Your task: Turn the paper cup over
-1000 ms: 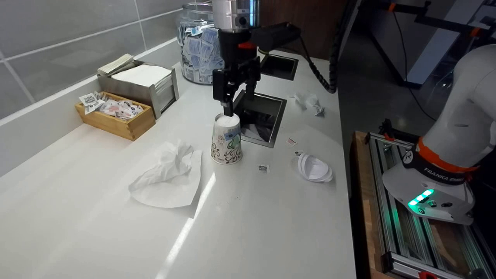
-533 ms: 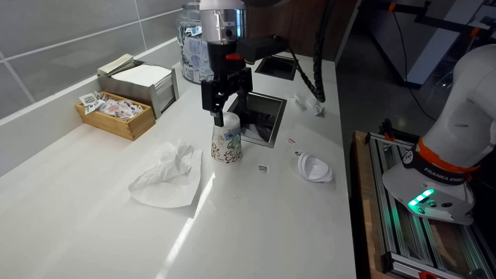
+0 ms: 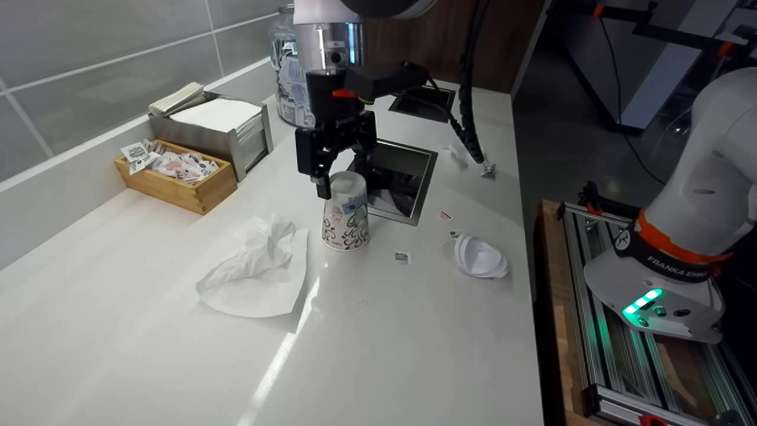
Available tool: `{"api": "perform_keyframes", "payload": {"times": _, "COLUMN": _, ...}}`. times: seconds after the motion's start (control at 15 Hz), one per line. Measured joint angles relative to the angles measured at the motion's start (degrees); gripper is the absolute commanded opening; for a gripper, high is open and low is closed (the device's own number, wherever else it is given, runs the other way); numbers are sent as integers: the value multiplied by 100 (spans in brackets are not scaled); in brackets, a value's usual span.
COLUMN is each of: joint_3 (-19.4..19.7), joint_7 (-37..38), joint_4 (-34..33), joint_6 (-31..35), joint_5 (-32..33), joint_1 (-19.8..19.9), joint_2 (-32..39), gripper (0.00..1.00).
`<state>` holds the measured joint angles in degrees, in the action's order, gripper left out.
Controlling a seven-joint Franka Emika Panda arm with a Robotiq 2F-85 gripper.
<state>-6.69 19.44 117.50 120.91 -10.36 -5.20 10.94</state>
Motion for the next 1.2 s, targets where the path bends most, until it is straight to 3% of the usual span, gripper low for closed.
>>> {"api": "perform_keyframes", "payload": {"times": 0.2, "joint_3": 5, "joint_7": 8, "joint_4": -39, "joint_6": -10, "joint_5": 0, "joint_1": 0, "joint_2": 71, "gripper": 46}}
{"api": "perform_keyframes", "payload": {"times": 0.27, "joint_3": 7, "joint_7": 9, "joint_4": -49, "joint_6": -16, "joint_5": -1, "joint_1": 0, "joint_2": 82, "gripper": 42}}
{"api": "perform_keyframes", "payload": {"times": 0.8, "joint_3": 5, "joint_7": 10, "joint_4": -79, "joint_6": -60, "joint_5": 78, "joint_1": -79, "joint_2": -5, "gripper": 41}}
{"api": "perform_keyframes", "payload": {"times": 1.2, "joint_3": -18, "joint_7": 229, "joint_4": 163, "joint_6": 634, "joint_5": 981, "joint_1": -397, "joint_2": -402, "gripper": 41}}
